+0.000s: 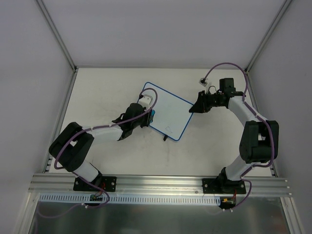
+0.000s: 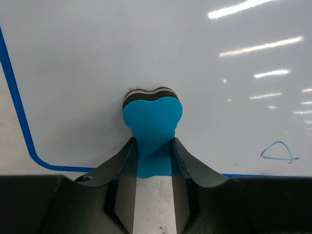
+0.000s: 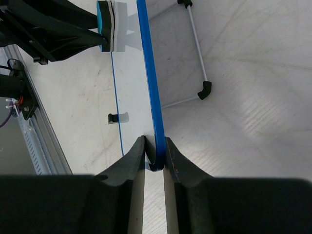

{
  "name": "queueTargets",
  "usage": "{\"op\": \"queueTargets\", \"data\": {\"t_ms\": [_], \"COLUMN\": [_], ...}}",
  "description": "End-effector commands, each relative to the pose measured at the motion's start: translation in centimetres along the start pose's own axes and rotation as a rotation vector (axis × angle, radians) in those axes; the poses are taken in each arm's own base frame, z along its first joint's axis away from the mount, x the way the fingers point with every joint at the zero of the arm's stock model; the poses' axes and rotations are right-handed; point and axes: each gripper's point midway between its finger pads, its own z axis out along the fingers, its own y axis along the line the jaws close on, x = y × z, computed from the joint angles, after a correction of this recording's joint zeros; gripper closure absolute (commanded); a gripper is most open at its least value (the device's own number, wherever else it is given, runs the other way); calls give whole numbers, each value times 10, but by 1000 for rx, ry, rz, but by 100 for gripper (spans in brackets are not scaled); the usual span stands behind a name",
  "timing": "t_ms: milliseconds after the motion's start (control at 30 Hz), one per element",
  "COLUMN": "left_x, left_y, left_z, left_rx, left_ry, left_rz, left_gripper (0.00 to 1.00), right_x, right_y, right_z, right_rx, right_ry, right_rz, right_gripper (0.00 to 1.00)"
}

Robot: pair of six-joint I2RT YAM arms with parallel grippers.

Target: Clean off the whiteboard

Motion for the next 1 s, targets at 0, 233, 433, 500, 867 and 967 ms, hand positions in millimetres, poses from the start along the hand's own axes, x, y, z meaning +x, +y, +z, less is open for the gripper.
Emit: {"op": "queueTargets", "data": {"t_ms": [0,233,433,500,867,967], "left_x": [23,47,66,71,48,46], "left_y": [-5,-22,-33,-36,-87,-113], "left_z": [7,6,0,-3,6,10], "left_rx": [12,46,69,77,199,248], "left_ry": [32,75,109,119,91,93], "left_rz": [25,31,29,30,60,120], "left_gripper": [100,100,100,100,100,100], "right_x": [2,2,1,1,2,2], "right_y": [-6,-7,-7,-7,-8,-7], "right_z": [-3,-3,-4,-4,-3,-3], "right_rx": [54,56,61,58,57,56], "right_ry": [10,10,9,9,11,10], "right_rz": [-93,-95,-99,-99,-91,-89], "right_gripper": [100,100,100,100,100,100]}}
